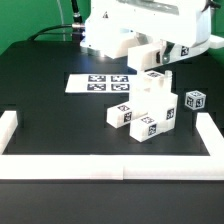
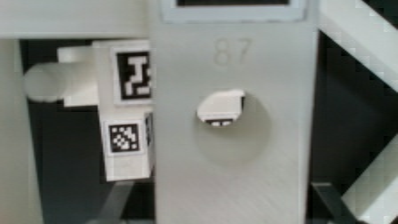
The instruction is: Assemble chair
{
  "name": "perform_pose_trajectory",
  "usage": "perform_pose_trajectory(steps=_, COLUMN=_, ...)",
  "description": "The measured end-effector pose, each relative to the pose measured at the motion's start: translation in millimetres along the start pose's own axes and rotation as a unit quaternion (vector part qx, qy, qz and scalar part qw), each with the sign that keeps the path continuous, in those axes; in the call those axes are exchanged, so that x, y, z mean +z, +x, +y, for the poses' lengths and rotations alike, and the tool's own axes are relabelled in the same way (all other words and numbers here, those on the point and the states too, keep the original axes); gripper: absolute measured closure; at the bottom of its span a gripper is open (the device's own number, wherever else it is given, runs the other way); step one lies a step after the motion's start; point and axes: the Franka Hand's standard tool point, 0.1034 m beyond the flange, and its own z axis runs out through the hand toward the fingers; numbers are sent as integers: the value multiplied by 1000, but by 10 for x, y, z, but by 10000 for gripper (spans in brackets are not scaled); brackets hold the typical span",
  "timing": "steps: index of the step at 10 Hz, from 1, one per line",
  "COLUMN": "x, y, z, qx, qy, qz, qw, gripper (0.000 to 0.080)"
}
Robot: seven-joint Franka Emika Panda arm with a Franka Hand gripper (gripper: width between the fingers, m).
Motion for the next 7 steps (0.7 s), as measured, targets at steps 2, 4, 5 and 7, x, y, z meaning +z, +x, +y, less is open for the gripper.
perform_pose_trajectory(steps=2, x=11, y=2, z=4, qx=2, qy=-1, qz=0, qw=1000, gripper=511)
perform_pose_trajectory(steps=4, x=31, y=3, z=7, qx=2, qy=-2, qz=0, qw=1000, gripper=511)
perform_pose_trajectory(steps=5, x=54, y=5, z=5, qx=1, qy=-2, qz=1, qw=1000, gripper=511)
perform_pose_trajectory(steps=7, x=72, y=7, z=11, qx=-7, qy=-4, qz=0, qw=1000, gripper=511)
